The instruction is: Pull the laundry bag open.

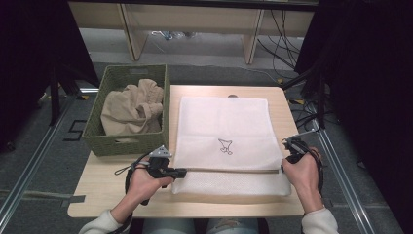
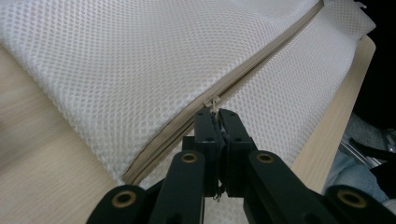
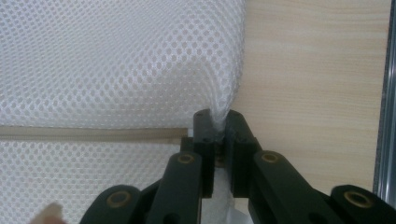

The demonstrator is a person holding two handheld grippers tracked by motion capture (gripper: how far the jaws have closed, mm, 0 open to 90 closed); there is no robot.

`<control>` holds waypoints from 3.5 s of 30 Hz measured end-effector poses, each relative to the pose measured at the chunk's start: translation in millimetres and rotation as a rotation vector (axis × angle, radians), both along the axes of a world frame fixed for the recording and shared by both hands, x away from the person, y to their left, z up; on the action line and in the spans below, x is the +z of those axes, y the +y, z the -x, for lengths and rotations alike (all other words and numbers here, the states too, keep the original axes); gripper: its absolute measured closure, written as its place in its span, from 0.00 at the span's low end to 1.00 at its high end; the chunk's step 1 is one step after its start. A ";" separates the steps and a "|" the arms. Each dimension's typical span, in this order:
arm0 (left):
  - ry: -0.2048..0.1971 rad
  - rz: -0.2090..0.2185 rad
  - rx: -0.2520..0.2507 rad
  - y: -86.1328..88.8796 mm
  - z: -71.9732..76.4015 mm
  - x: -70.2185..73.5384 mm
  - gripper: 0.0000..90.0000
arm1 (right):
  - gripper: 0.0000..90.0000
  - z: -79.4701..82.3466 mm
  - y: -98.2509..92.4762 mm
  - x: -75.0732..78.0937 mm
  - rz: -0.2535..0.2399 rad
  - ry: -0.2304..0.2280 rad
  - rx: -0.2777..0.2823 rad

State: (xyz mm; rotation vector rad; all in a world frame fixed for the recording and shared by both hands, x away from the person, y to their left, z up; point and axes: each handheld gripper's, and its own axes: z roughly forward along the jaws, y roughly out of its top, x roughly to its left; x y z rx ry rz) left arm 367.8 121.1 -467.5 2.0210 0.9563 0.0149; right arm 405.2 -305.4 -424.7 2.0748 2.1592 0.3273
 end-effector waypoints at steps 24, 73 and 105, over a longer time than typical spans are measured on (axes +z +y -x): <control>0.017 0.035 0.073 37.4 0.5 -2.5 0.96 | 0.95 -0.7 -1.0 -4.1 -0.019 -0.007 0.004; 0.072 -0.095 0.026 34.3 3.5 -26.2 0.90 | 0.63 3.2 5.1 5.9 -0.073 -0.115 0.065; -0.167 0.064 0.003 12.7 2.1 -7.1 0.52 | 0.62 3.8 32.1 7.7 -0.128 -0.115 0.187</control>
